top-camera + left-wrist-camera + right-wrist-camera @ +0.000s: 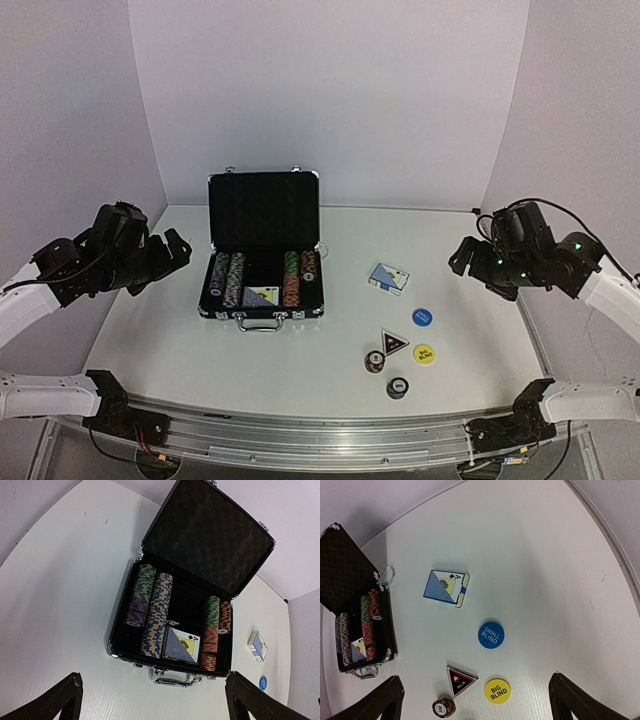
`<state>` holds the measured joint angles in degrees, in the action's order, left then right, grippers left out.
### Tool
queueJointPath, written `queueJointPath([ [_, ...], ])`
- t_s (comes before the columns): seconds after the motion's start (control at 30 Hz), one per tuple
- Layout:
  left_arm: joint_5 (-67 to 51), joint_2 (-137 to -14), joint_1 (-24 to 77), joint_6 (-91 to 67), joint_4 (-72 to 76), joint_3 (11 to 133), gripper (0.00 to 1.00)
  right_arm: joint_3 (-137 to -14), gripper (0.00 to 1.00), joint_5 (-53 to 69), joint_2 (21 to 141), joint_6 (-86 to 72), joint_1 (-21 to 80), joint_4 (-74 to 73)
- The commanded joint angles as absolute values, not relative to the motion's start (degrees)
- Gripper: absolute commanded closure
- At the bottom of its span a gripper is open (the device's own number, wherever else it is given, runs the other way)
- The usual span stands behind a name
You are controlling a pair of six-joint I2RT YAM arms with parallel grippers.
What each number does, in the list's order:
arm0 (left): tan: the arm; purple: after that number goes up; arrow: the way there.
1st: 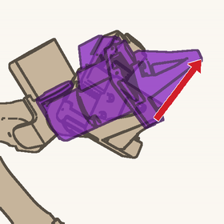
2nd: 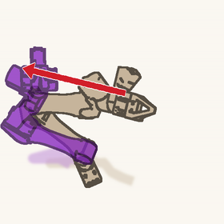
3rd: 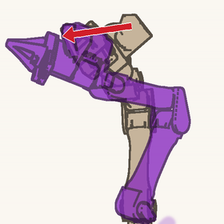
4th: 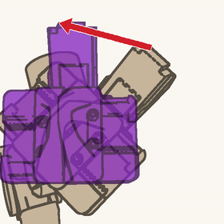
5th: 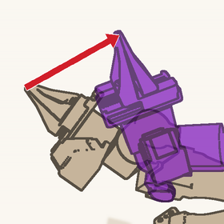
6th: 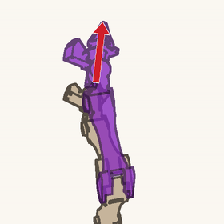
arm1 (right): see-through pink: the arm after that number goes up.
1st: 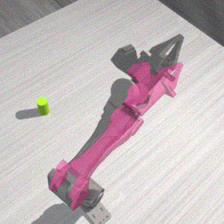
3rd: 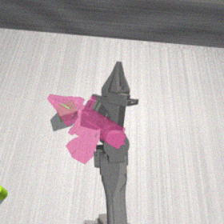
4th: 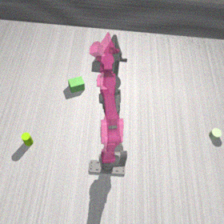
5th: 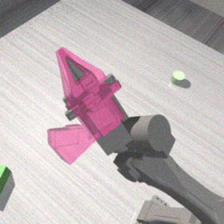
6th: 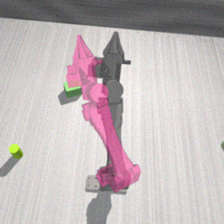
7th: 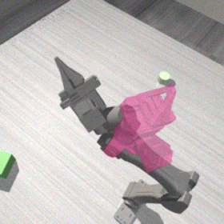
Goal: Pack up texas hold em set
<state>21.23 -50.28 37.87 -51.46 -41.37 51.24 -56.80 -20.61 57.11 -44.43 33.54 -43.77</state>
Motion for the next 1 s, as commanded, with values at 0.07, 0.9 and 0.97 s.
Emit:
queueJointPath([
  [0.07, 18.8, -51.8, 37.8, -48.8, -37.1, 51.5, 0.00, -55.3, 0.02, -18.4, 55.5, -42.9, 33.7, -43.7],
  [0.9, 10.0, -64.0, 37.9, -48.8, -27.1, 44.4, 0.00, -70.4, 0.19, -9.2, 97.0, -31.3, 57.8, -43.7],
  [0.97, 9.8, -64.4, 37.9, -49.0, -26.7, 44.4, 0.00, -70.3, 0.22, -8.6, 98.4, -31.1, 58.4, -43.7],
])
